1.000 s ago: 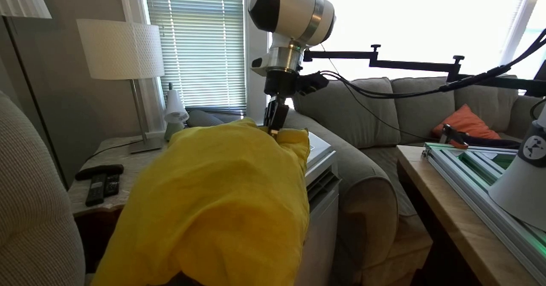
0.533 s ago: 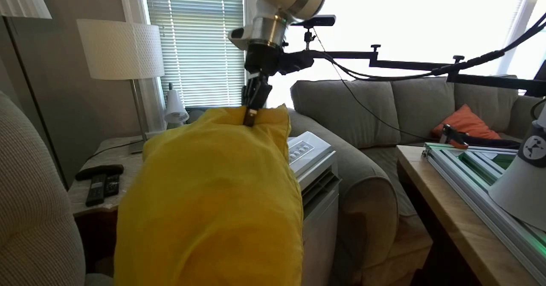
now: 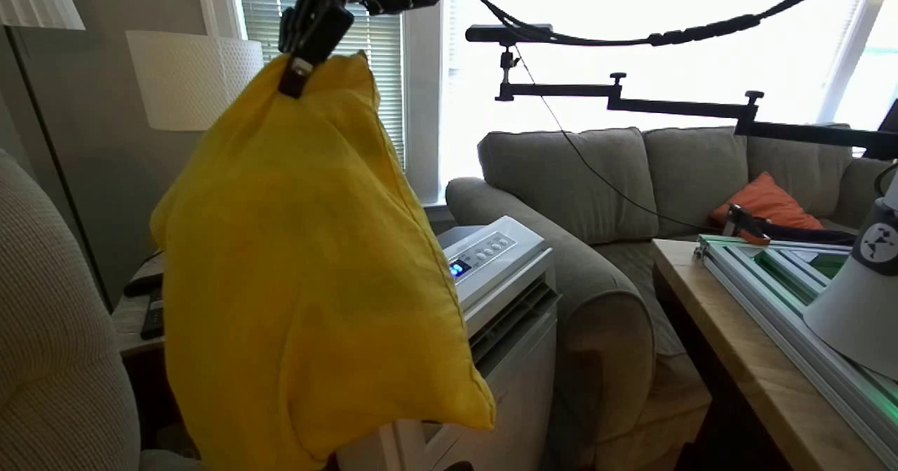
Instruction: Put the yellow pillow on the grey chair.
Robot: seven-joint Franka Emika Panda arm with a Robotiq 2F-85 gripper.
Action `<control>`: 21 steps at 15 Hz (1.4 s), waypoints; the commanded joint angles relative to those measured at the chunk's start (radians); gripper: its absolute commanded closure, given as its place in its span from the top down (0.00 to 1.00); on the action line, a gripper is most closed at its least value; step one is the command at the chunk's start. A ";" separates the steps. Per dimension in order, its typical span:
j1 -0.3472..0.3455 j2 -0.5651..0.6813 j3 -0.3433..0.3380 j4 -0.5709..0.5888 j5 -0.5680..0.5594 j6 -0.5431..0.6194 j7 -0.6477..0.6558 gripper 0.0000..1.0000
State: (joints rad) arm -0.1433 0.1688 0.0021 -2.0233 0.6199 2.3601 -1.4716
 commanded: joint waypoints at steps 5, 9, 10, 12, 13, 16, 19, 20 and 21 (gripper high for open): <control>0.011 0.074 0.031 0.250 -0.018 -0.122 -0.117 0.02; 0.038 0.114 0.068 0.334 -0.027 -0.164 -0.145 0.02; 0.044 0.119 0.076 0.351 -0.030 -0.168 -0.156 0.02; 0.053 0.136 0.096 0.386 -0.022 -0.191 -0.175 0.02; 0.060 0.146 0.104 0.403 -0.028 -0.199 -0.178 0.02; 0.087 0.185 0.129 0.462 -0.048 -0.205 -0.199 0.02; 0.113 0.231 0.153 0.525 -0.080 -0.197 -0.208 0.02; 0.120 0.248 0.160 0.547 -0.094 -0.193 -0.205 0.02; 0.125 0.268 0.167 0.570 -0.101 -0.188 -0.201 0.02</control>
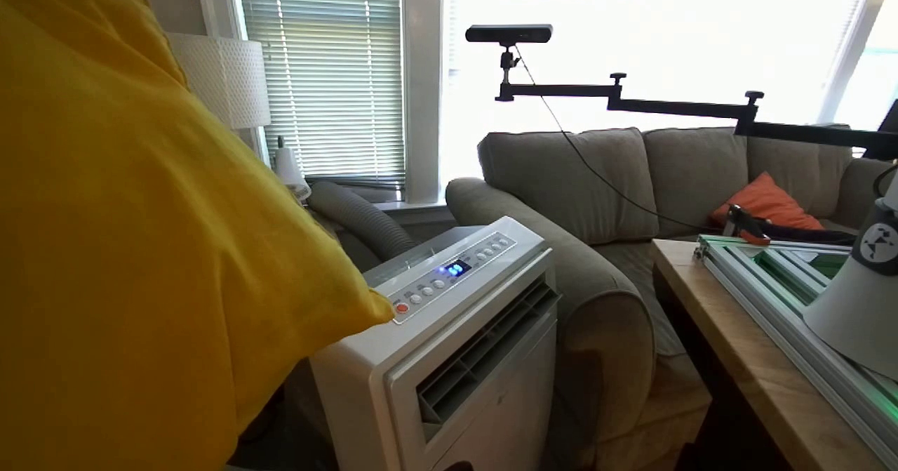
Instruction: Put the yellow pillow on the grey chair.
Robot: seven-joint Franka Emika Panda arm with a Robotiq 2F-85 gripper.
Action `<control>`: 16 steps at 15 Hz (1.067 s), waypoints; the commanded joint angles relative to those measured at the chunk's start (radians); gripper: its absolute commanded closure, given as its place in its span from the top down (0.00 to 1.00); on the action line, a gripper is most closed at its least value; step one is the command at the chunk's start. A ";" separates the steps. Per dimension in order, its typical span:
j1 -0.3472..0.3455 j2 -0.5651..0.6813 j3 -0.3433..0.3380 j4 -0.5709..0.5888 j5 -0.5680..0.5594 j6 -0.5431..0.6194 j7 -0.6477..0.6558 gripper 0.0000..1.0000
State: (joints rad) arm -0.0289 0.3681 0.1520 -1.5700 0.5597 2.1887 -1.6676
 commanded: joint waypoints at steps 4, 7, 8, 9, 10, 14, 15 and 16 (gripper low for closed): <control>0.017 0.147 0.047 0.203 -0.042 -0.011 0.007 0.02; 0.019 0.194 0.068 0.254 -0.039 -0.013 0.020 0.02; 0.021 0.203 0.070 0.264 -0.044 -0.013 0.030 0.19; 0.022 0.210 0.072 0.270 -0.050 -0.013 0.031 0.34; 0.022 0.210 0.072 0.269 -0.056 -0.006 0.033 0.39; 0.001 0.170 0.067 0.224 -0.046 0.015 0.033 0.68; -0.006 0.157 0.067 0.209 -0.040 0.017 0.033 0.74; -0.014 0.140 0.066 0.189 -0.035 0.023 0.033 0.82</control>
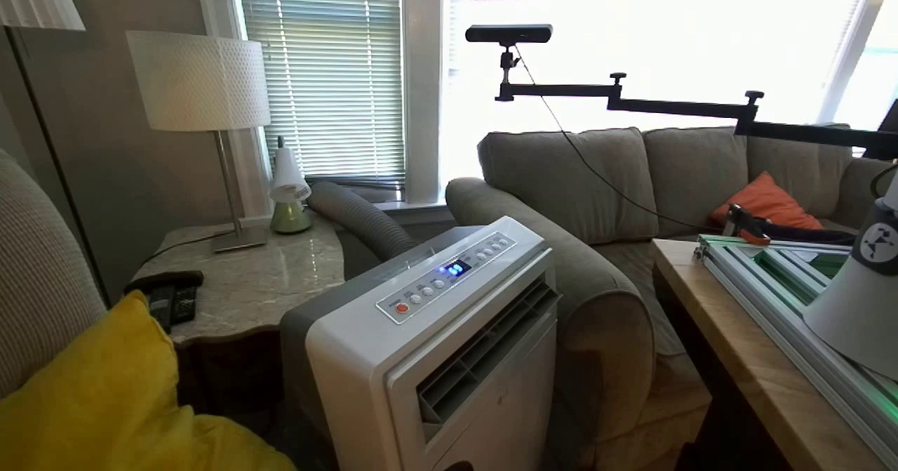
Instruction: Put the yellow pillow on the grey chair.
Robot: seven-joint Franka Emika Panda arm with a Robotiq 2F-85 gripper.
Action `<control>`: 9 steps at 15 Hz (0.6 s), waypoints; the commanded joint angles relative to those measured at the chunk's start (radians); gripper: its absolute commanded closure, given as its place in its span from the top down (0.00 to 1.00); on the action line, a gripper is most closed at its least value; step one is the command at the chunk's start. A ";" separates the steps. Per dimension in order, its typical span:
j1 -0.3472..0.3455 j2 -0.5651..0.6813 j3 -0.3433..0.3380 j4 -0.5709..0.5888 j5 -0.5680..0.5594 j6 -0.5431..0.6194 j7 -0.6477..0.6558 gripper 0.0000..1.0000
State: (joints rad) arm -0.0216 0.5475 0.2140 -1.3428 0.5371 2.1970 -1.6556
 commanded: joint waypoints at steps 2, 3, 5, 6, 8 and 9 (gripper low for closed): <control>-0.030 -0.074 -0.002 -0.074 -0.010 0.015 0.048 0.96; -0.025 -0.100 -0.016 -0.105 -0.024 0.022 0.090 0.99; -0.005 -0.180 -0.057 -0.211 -0.068 0.084 0.190 1.00; -0.003 -0.215 -0.069 -0.265 -0.084 0.124 0.216 1.00; -0.007 -0.266 -0.097 -0.353 -0.136 0.185 0.268 1.00; -0.010 -0.290 -0.110 -0.401 -0.159 0.219 0.296 1.00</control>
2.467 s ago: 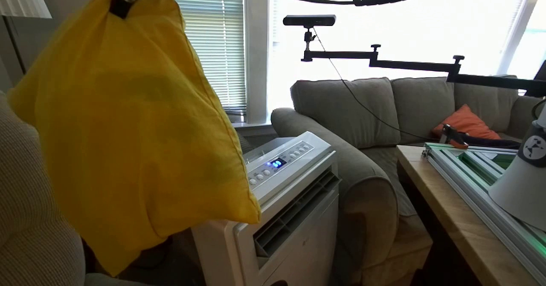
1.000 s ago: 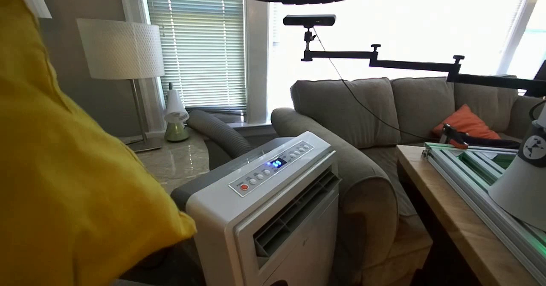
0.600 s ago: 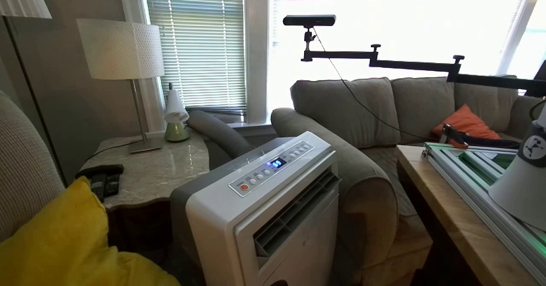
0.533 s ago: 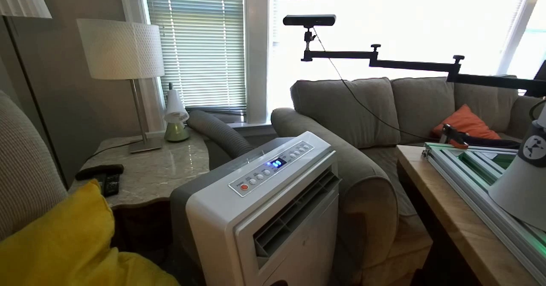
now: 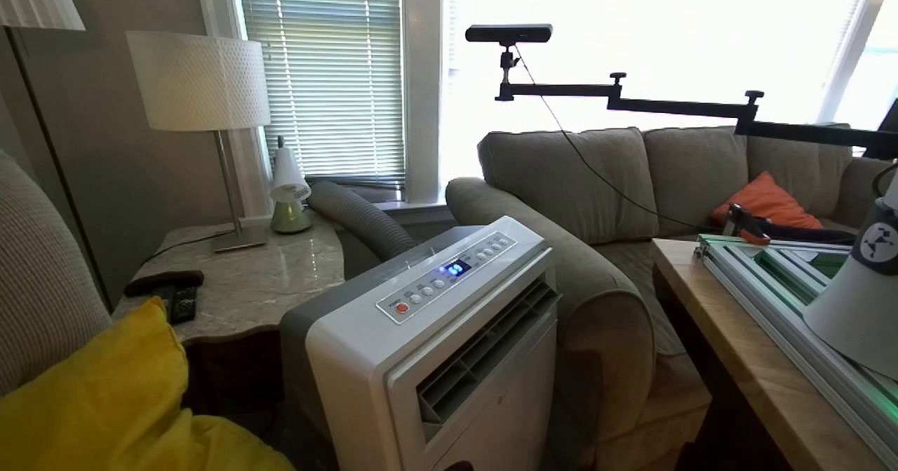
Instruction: Put the yellow pillow on the grey chair.
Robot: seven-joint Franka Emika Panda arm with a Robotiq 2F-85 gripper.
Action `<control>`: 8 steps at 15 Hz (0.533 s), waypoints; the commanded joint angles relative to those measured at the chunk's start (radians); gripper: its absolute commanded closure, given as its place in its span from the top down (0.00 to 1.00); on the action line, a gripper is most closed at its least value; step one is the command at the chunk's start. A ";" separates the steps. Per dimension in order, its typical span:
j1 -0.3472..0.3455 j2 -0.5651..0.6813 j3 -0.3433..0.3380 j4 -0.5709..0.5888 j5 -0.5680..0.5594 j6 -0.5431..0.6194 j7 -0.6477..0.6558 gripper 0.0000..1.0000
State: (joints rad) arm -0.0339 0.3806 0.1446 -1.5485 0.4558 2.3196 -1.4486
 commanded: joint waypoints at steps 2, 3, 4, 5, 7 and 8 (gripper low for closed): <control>-0.015 -0.175 -0.070 -0.297 -0.103 0.132 0.157 1.00; -0.027 -0.202 -0.083 -0.350 -0.099 0.138 0.185 1.00; -0.038 -0.229 -0.098 -0.401 -0.095 0.135 0.210 1.00; -0.049 -0.256 -0.114 -0.452 -0.097 0.123 0.233 1.00; -0.052 -0.178 -0.101 -0.350 -0.069 0.105 0.180 1.00; -0.057 -0.196 -0.111 -0.382 -0.067 0.105 0.184 1.00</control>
State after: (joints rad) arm -0.0833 0.1842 0.0253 -1.9320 0.3922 2.4258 -1.2683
